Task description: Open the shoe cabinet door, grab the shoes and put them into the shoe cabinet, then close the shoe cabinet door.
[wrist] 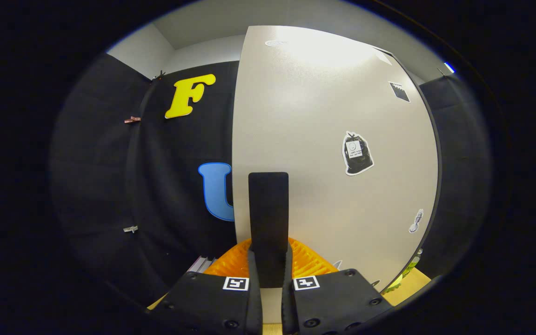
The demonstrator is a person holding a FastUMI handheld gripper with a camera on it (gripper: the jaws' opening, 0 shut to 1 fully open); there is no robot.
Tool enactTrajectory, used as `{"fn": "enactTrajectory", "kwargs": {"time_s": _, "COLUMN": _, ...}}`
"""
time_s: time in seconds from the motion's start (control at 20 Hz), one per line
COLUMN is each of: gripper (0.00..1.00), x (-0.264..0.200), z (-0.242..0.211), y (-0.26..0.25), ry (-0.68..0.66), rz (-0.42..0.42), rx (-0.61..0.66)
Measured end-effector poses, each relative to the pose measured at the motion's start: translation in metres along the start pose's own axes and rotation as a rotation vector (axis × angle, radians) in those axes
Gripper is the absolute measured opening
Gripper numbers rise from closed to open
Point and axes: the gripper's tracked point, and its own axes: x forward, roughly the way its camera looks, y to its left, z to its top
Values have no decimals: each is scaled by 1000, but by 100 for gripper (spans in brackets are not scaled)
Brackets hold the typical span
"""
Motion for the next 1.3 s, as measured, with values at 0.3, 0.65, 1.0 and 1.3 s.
{"fn": "enactTrajectory", "kwargs": {"time_s": 0.3, "gripper": 20, "x": -74, "z": 7, "y": -24, "ry": -18, "rz": 64, "rx": 3}}
{"fn": "enactTrajectory", "kwargs": {"time_s": 0.65, "gripper": 19, "x": -134, "z": 10, "y": -70, "ry": -13, "rz": 64, "rx": 7}}
{"fn": "enactTrajectory", "kwargs": {"time_s": 1.0, "gripper": 19, "x": -177, "z": 14, "y": -134, "ry": -14, "rz": -39, "rx": 6}}
{"fn": "enactTrajectory", "kwargs": {"time_s": 1.3, "gripper": 18, "x": -197, "z": 18, "y": -192, "ry": -19, "rz": -145, "rx": -32}}
